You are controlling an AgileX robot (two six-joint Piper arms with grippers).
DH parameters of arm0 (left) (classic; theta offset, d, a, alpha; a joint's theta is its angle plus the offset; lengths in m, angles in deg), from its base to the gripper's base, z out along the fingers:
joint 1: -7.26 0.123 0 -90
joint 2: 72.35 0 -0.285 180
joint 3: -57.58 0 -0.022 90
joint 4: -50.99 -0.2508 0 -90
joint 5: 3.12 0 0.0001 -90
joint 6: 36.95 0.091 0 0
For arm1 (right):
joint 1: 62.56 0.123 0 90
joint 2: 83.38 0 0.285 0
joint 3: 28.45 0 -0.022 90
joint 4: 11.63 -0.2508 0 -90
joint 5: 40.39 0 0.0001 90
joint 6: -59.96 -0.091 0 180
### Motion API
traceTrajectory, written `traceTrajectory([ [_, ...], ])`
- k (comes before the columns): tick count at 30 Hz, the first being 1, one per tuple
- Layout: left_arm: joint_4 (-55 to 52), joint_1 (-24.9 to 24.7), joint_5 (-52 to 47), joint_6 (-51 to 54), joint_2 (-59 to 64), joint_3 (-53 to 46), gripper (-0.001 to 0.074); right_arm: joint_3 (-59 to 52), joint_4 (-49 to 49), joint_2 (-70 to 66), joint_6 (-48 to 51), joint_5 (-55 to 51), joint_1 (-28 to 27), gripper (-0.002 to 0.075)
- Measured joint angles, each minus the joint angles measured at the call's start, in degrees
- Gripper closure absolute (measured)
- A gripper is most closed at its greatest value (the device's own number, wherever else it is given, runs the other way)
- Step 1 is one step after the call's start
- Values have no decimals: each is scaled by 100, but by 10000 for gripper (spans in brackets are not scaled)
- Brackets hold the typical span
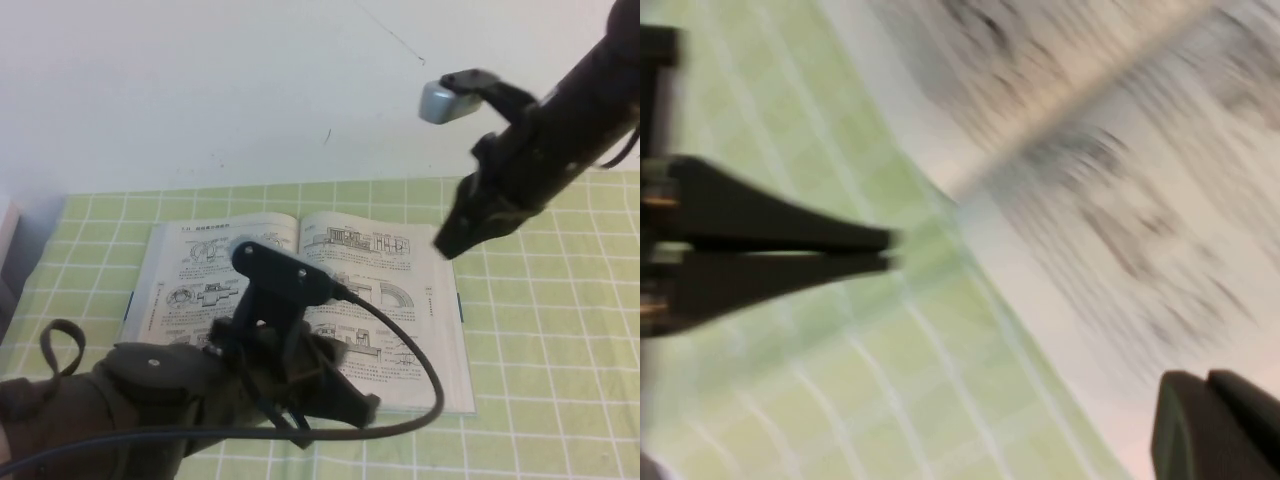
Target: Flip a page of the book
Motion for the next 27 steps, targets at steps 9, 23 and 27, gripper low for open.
traceTrajectory([
  [9,-887,692,-2276,-1525,-371,-23,739,9,2783,1405,-1363,-115,-4,725],
  [23,-3579,3130,-4248,-3357,-1745,107,739,-2215,4313,4273,-2406,116,-4,727],
  [27,-3579,3143,-3959,-3191,-2415,107,739,-3286,4467,5006,-2740,842,-4,727],
])
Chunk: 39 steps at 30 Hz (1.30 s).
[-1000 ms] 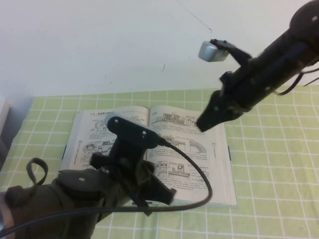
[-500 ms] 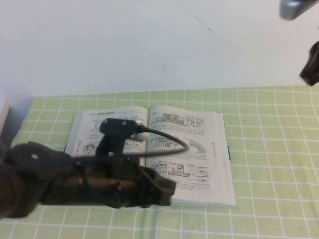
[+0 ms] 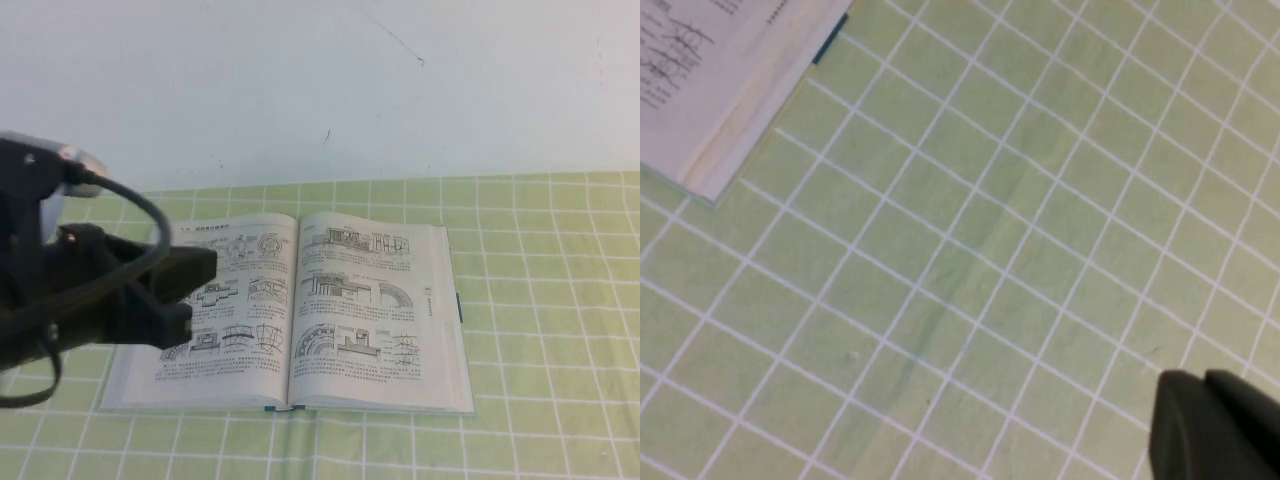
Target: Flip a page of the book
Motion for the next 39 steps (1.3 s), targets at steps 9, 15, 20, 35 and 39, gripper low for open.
traceTrajectory([
  [9,357,-189,267,872,-1372,-489,739,-1506,353,1071,-643,1478,0,727],
  [15,721,-189,710,1175,-2382,-1039,739,-2368,353,1615,-818,3205,0,727],
  [20,768,-197,1158,1415,-3183,-1332,739,-2814,481,1819,-818,3671,0,727],
  [35,802,-197,1405,1503,-3837,-1393,739,-3190,460,1828,-818,2484,0,727],
  [39,802,-197,1415,1511,-3837,-1393,739,-3190,462,1841,-818,2147,0,727],
])
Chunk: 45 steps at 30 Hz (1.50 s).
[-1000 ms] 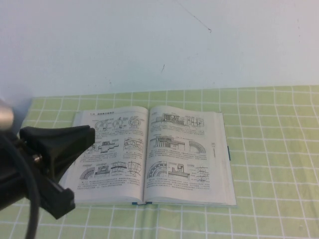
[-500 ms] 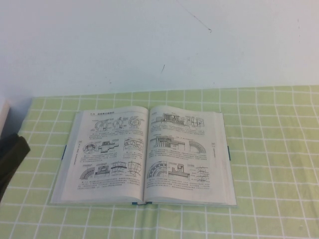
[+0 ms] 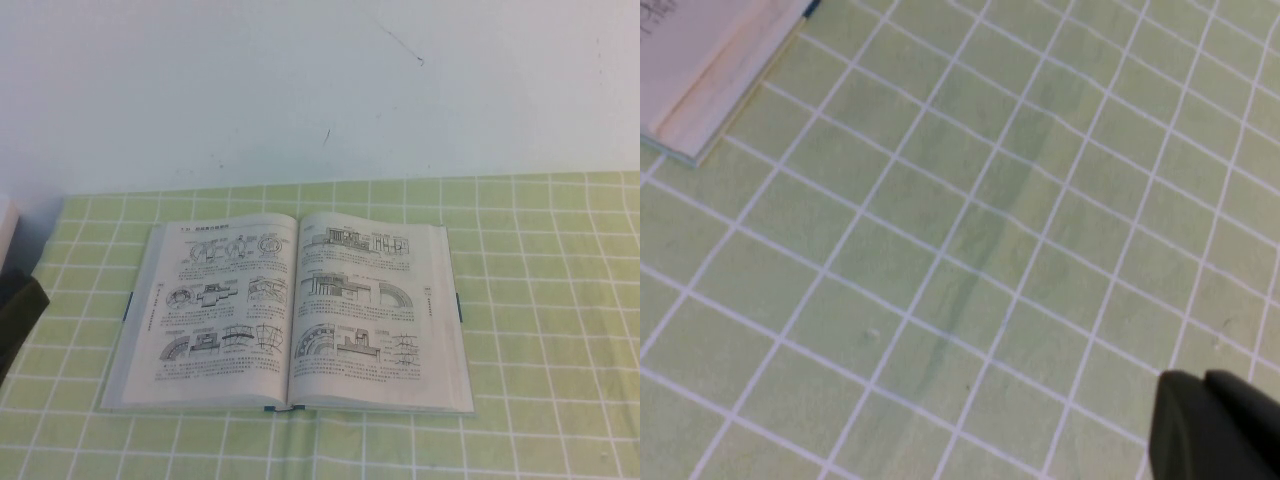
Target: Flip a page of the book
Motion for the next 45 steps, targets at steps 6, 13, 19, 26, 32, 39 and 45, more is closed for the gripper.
traceTrajectory([
  [6,0,0,0,0,0,0,739,0,-4,15,0,-131,0,727],
  [13,4,0,8,0,-15,-90,739,0,-4,15,0,-143,0,727],
  [19,-861,0,613,0,-576,-651,739,0,-4,15,-10,-143,0,727],
  [26,-2014,20,1401,-637,-1781,-1960,739,0,-4,15,-23,-143,0,727],
  [32,-5321,20,1500,-4792,-2102,-3013,739,0,-4,15,-35,-143,0,727],
  [39,-6612,20,739,-6786,-2107,-3034,739,0,-13,15,-35,-143,0,728],
  [45,-6055,394,-30,-6912,-2116,-3034,739,0,-13,15,-35,-143,0,728],
])
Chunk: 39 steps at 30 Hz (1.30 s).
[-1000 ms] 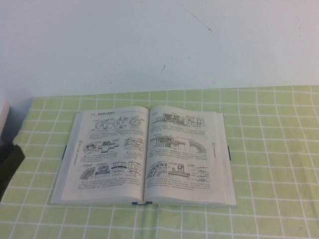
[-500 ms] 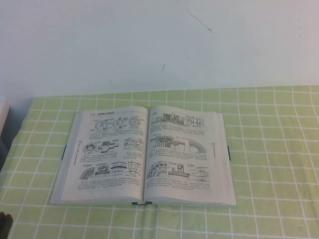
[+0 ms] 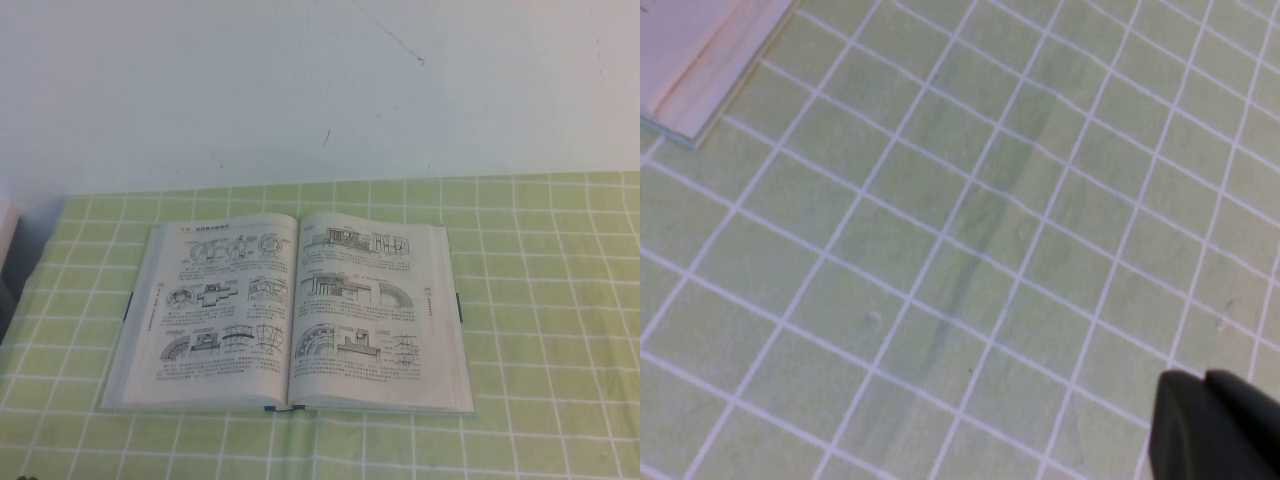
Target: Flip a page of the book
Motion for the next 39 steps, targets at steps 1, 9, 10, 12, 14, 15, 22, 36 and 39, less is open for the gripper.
traceTrajectory([
  [1,78,138,-30,-13,-10,0,739,0,0,0,0,0,0,728],
  [9,112,537,-31,-21,-13,0,739,0,0,0,0,0,0,728],
  [10,112,537,-31,-21,-13,0,739,0,0,0,0,0,0,728],
  [12,102,537,-31,118,-13,0,739,0,0,0,0,0,0,728],
  [14,102,537,-45,356,-13,0,739,0,0,0,0,0,0,728],
  [15,102,537,-45,446,-13,10,739,0,0,0,0,0,0,728],
  [22,55,537,-54,506,-13,10,739,0,0,0,0,0,0,728],
  [36,3,527,-67,471,-13,10,739,0,0,0,0,0,0,728],
  [39,3,527,-67,461,-13,10,739,0,0,0,0,0,0,728],
])
